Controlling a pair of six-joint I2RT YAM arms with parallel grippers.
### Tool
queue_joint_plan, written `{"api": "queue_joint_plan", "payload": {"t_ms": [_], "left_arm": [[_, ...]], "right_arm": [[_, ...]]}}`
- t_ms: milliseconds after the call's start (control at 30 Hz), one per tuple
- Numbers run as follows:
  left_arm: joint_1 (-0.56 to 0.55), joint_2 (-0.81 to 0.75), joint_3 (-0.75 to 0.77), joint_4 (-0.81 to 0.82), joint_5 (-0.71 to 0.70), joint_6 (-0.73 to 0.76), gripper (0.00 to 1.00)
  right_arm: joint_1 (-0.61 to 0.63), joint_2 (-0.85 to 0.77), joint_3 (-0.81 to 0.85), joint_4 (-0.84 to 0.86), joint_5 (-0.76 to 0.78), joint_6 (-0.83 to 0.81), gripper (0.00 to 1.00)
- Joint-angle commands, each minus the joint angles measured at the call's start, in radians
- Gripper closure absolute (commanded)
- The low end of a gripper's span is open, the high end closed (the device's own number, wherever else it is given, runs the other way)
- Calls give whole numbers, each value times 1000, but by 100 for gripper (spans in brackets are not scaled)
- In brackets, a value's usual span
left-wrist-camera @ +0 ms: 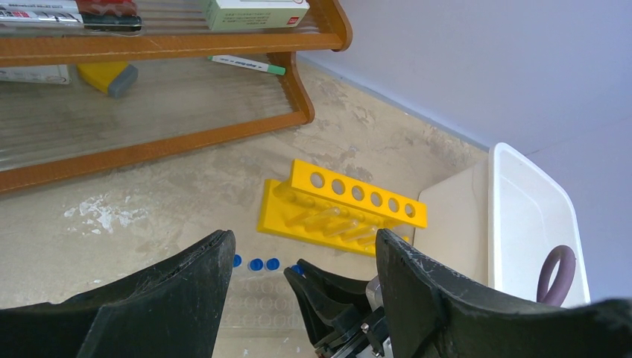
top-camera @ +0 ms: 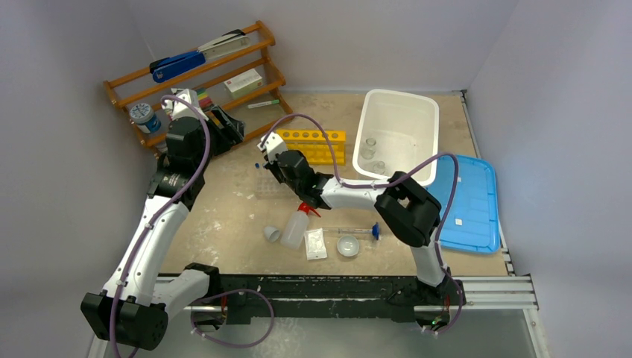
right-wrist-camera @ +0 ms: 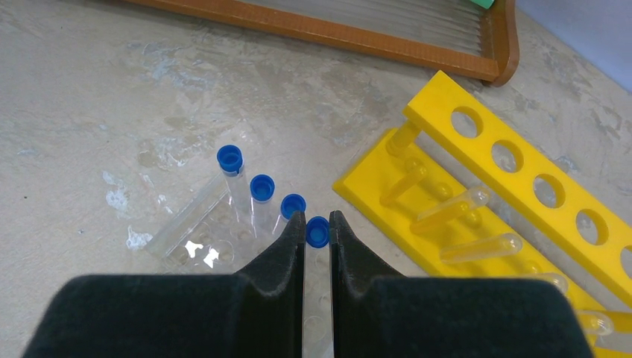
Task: Organize the chemistry lab equipment
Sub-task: Insert the test tube into the slot of the test tube rack.
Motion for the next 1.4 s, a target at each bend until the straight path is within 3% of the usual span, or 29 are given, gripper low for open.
{"api": "queue_joint_plan", "payload": {"t_ms": [0, 1367], "left_arm": [[6, -21, 7, 49, -8, 7, 32], [6, -20, 0, 56, 2, 6, 32]], "right_arm": [[7, -39, -1, -9, 39, 0, 100], [7, -83, 36, 2, 105, -41, 100]]}}
